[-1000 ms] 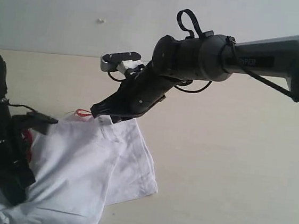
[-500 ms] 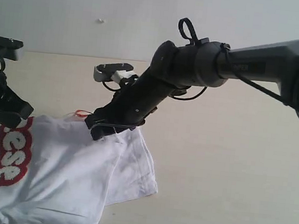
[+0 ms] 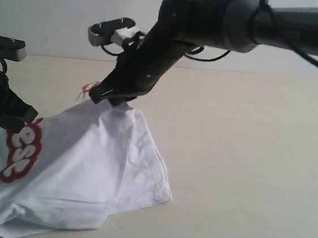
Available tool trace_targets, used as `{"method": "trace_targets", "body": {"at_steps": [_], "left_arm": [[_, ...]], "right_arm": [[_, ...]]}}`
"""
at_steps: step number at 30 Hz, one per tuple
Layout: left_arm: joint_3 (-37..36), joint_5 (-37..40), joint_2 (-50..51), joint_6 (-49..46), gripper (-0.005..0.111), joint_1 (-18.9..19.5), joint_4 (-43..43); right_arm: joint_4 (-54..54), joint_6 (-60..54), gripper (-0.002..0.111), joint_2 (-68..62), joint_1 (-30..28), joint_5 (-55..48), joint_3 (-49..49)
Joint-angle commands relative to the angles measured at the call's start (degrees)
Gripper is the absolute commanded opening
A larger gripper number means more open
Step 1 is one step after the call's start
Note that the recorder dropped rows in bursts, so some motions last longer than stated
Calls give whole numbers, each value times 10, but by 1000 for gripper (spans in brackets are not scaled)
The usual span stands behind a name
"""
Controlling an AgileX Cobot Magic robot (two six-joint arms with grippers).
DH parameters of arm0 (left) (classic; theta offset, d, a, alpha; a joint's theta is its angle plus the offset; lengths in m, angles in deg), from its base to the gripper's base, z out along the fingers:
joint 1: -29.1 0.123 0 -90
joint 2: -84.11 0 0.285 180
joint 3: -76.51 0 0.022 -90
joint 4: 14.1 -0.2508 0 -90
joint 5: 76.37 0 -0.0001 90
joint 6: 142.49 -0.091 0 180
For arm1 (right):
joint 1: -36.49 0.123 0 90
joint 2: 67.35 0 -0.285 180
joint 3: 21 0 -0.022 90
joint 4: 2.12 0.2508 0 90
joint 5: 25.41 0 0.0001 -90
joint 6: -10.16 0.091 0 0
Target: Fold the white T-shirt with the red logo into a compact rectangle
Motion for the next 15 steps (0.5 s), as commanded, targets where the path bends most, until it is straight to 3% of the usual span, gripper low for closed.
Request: {"method": "trace_targets", "body": {"at_steps": [1,3,9,15], "left_arm": [[-1,-16,-5,0,0,1,2],[-1,-16,-5,0,0,1,2],[-1,-16,-5,0,0,1,2],[-1,-16,-5,-1,0,1,5]], "right_arm": [[-226,164,0,24,-3,5,-4],[-267,189,0,13,-3,-6,-4],[-608,479,6,-64,-3,-63,-4],[-602,475,23,-109,-3,-70,-4]]}}
